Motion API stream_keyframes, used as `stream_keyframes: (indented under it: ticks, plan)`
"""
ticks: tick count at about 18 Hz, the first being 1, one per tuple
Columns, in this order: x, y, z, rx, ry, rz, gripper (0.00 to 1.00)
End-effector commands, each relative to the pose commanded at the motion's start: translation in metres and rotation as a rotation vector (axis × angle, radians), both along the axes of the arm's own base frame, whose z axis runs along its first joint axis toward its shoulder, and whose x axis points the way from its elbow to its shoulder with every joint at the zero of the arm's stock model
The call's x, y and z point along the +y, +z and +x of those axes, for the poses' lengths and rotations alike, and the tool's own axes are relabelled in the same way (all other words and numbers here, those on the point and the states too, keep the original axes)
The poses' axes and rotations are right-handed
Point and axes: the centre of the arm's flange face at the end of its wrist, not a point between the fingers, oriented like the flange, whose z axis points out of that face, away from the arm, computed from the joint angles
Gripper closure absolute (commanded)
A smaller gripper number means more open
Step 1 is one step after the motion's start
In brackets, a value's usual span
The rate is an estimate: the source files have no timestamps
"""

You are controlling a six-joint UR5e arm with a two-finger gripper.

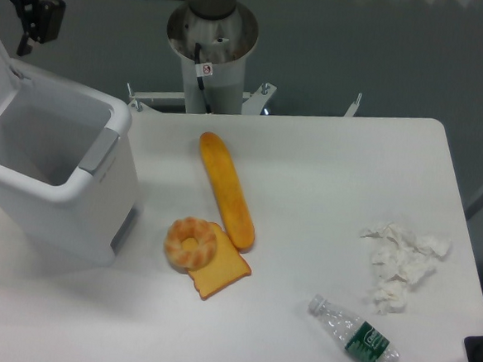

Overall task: Close the trash can
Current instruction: 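Lower the gripper behind the raised lid and push it forward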

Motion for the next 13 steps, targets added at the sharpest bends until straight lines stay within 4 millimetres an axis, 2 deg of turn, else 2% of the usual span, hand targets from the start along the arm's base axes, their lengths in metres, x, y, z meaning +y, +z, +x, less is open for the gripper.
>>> stream_keyframes:
  ticks: [10, 13]
  plan:
    - [0.001, 0.012, -0.012, 0.054, 0.081, 0.001, 0.00]
    - [-0.001, 0.012, -0.026, 0.058, 0.114, -0.001, 0.00]
